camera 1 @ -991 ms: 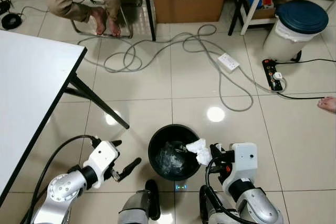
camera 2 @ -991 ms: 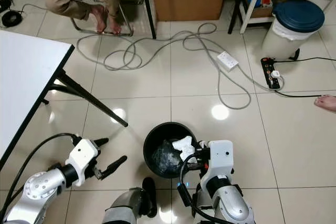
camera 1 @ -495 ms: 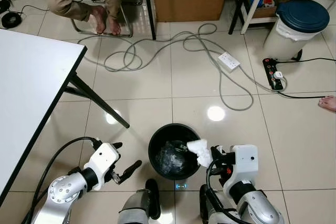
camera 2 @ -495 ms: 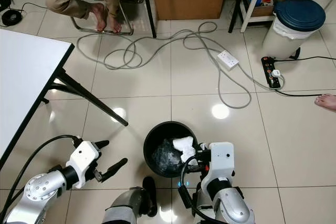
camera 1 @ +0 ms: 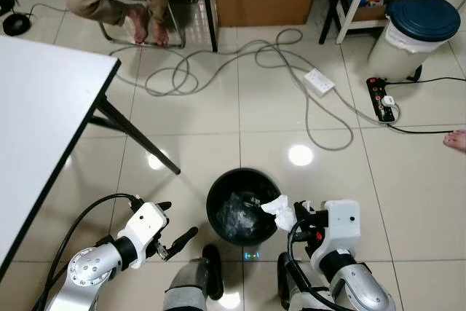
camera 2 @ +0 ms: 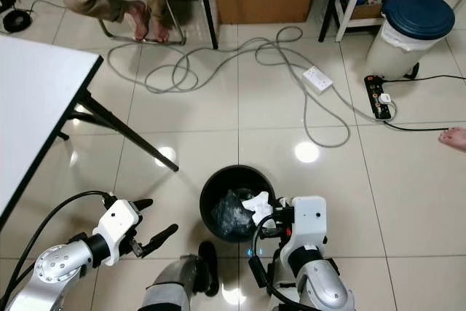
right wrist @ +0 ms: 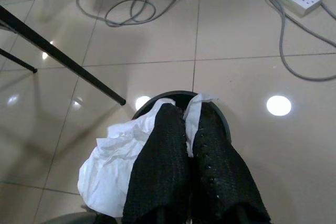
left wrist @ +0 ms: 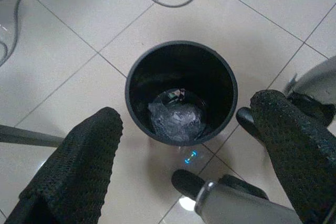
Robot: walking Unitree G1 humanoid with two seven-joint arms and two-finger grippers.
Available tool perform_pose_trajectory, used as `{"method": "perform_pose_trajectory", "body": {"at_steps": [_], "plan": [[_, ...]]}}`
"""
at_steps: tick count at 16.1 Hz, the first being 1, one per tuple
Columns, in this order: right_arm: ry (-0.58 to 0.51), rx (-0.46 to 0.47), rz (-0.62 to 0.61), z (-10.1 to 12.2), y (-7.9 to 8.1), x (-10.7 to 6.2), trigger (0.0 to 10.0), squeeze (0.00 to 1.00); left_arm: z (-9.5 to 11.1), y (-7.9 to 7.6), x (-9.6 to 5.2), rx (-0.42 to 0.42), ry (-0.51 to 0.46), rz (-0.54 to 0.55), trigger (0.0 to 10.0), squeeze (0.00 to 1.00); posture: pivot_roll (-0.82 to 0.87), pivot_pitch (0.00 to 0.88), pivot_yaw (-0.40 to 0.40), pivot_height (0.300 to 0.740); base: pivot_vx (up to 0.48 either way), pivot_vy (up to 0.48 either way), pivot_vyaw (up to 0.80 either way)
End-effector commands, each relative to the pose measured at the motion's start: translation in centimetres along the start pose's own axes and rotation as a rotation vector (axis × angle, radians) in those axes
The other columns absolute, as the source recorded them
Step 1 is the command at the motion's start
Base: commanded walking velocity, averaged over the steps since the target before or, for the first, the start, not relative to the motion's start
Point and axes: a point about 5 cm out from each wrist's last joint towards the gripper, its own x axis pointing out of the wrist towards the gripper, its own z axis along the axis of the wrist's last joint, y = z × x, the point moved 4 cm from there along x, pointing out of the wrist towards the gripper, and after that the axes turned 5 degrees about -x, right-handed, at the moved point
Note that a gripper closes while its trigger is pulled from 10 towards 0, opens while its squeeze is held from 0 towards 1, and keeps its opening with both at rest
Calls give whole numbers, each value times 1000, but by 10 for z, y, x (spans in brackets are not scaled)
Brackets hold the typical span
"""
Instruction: Picking trash to rubbish bin
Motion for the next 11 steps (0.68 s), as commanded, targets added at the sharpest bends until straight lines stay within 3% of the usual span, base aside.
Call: {"method": "perform_pose_trajectory", "body": {"at_steps": [1, 11], "plan": [[11, 16, -2, -3, 1, -4, 0, 0, -11, -5, -6, -1, 48, -20, 10000, 0, -74, 372, 103, 662, 0, 0, 0], [9, 22, -7, -3, 2, -3, 0, 0, -13, -8, -7, 2, 60, -33, 10000, 0, -74, 376, 109, 564, 0, 0, 0]]}}
